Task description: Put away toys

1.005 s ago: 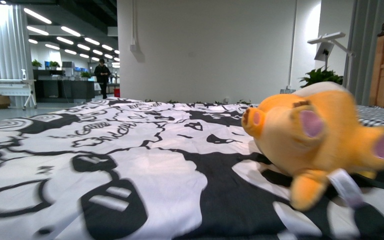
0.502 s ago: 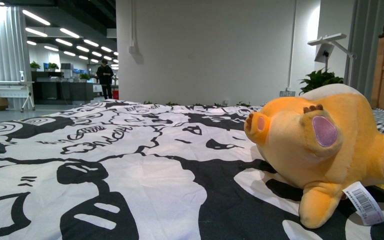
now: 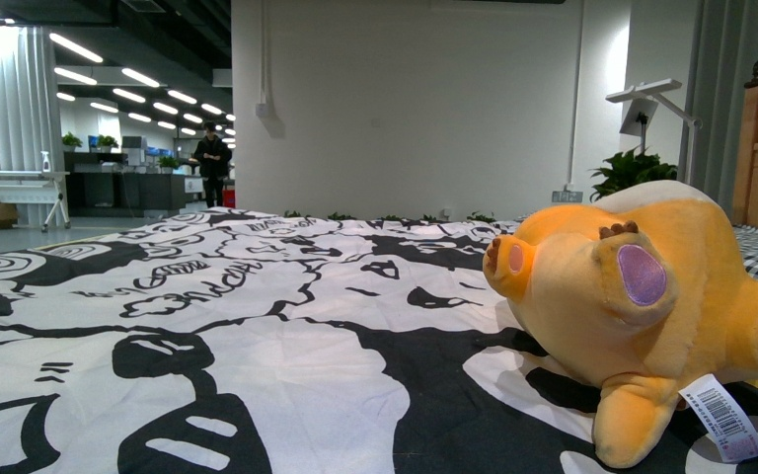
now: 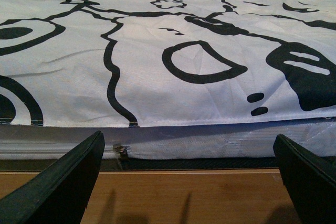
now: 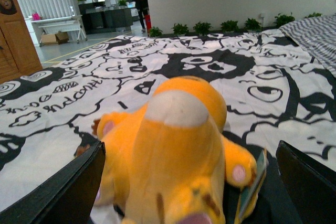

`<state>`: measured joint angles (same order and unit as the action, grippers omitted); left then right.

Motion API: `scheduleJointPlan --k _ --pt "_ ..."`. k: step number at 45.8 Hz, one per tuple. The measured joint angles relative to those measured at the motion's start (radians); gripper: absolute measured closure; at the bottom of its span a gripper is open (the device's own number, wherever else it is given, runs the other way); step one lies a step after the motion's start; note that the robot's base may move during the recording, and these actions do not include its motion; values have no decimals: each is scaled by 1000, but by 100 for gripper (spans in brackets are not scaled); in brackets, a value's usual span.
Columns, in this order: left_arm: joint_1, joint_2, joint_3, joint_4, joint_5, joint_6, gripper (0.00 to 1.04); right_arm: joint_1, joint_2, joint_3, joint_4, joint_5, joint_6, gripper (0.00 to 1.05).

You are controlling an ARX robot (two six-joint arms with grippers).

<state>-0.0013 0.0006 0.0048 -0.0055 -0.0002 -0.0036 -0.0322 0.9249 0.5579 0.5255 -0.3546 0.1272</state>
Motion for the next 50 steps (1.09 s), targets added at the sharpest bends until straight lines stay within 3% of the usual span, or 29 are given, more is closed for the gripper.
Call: scheduleJointPlan --k 12,30,50 --pt "0 0 0 0 0 0 6 141 246 216 -28 180 -64 6" --pt "0 0 0 0 0 0 6 238 457 303 -34 346 -123 6" --pt "0 0 0 0 0 0 6 319 563 321 -10 381 -113 6"
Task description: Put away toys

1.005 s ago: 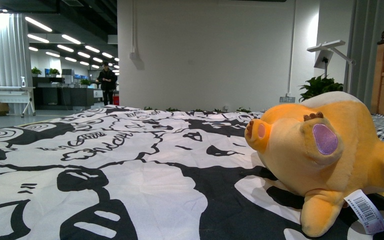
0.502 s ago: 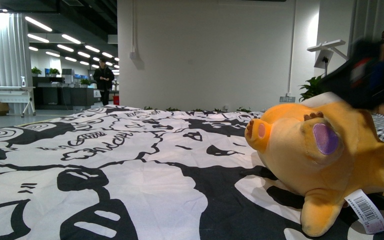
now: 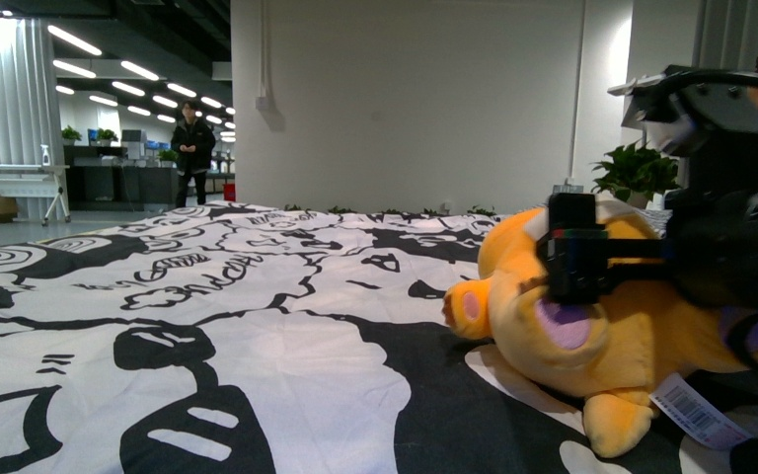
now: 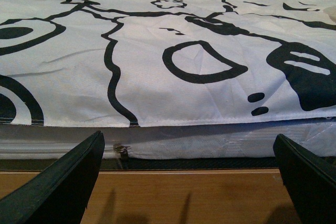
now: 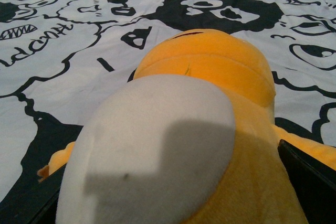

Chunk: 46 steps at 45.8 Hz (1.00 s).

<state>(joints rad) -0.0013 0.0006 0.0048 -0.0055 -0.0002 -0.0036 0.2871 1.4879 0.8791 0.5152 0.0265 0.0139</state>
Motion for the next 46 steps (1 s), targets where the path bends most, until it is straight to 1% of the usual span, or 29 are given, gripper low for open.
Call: scheduleJointPlan --k 7,8,14,22,26,31,36,38,46 --pt "0 0 0 0 0 0 6 14 8 -33 23 -8 -7 7" --pt "0 0 0 0 0 0 6 15 8 -38 29 -8 -8 10" --pt "0 0 0 0 0 0 6 13 -25 -68 26 -17 -14 36" --pt "0 0 0 0 0 0 6 3 -95 -80 -16 -50 0 57" --pt "0 0 0 0 0 0 6 -7 -169 -88 -48 -82 26 73" --pt "0 0 0 0 0 0 6 -29 -261 -100 -76 -145 65 88" --pt "0 0 0 0 0 0 6 -69 -354 -114 -87 -201 98 94" --pt "0 0 0 0 0 0 6 -93 -394 -124 -90 -225 111 95" --pt "0 0 0 0 0 0 6 -235 -558 -206 -105 -372 166 95"
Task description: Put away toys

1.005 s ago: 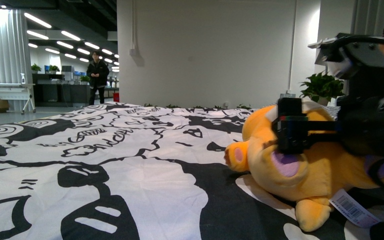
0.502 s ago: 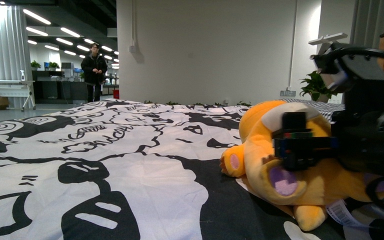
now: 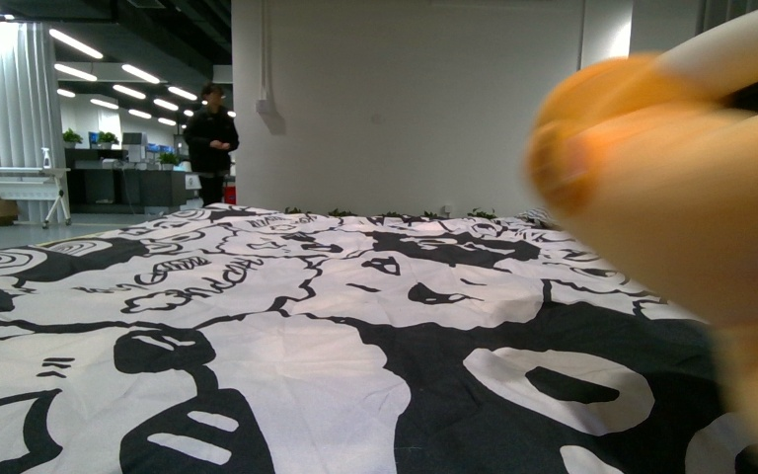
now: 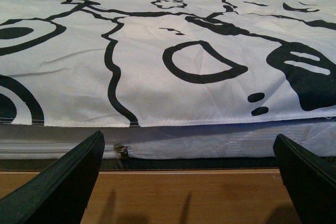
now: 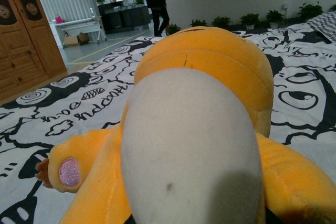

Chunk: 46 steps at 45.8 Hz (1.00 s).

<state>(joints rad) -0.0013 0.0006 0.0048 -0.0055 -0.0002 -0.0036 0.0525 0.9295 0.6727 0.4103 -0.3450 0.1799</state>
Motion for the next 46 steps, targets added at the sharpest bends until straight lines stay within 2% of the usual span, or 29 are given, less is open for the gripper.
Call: scheduleJointPlan --k 6,13,20,24,33,37,40,46 --pt "0 0 0 0 0 0 6 -145 -118 -77 -2 -154 58 95" --pt "0 0 0 0 0 0 6 -278 -234 -171 18 -285 109 95" --pt "0 0 0 0 0 0 6 -385 -374 -322 60 -398 139 95" --pt "0 0 0 0 0 0 6 -409 -449 -403 67 -425 154 95" --pt "0 0 0 0 0 0 6 -404 -663 -568 61 -373 148 95" --pt "0 0 0 0 0 0 6 -360 -725 -618 93 -297 124 95" --pt "0 0 0 0 0 0 6 -286 -770 -663 99 -210 70 95" --pt "0 0 0 0 0 0 6 -244 -791 -665 77 -189 43 95"
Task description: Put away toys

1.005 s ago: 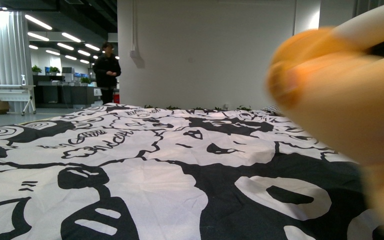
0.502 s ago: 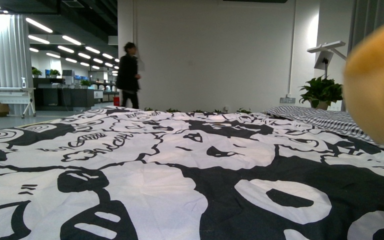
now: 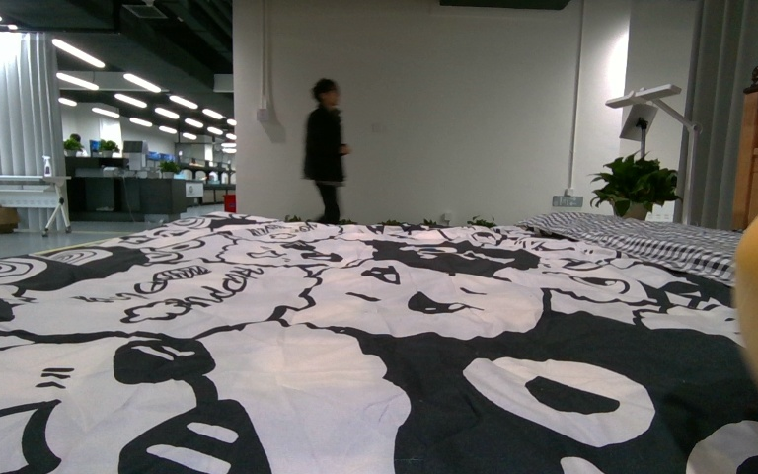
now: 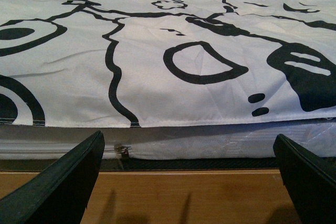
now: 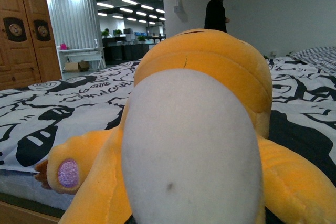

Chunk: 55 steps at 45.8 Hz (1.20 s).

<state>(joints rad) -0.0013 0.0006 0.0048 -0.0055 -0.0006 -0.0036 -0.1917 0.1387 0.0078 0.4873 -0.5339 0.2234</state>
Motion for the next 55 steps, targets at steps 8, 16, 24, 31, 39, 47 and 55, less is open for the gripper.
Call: scheduleJointPlan --k 8,16,24,31,39,47,55 --pt "0 0 0 0 0 0 6 0 -3 0 0 5 -9 95" --pt "2 -1 0 0 -6 0 6 4 -3 0 -1 -2 -11 95" --pt "1 0 0 0 -2 0 6 5 -3 0 -1 4 -11 95" --pt "1 0 0 0 1 0 6 4 -4 0 -1 13 -15 95" --pt "1 0 0 0 0 0 6 4 -3 0 -1 6 -16 95" --pt "1 2 0 0 0 0 6 4 -5 0 -1 6 -16 95" --pt "1 0 0 0 0 0 6 4 -6 0 -1 8 -17 95"
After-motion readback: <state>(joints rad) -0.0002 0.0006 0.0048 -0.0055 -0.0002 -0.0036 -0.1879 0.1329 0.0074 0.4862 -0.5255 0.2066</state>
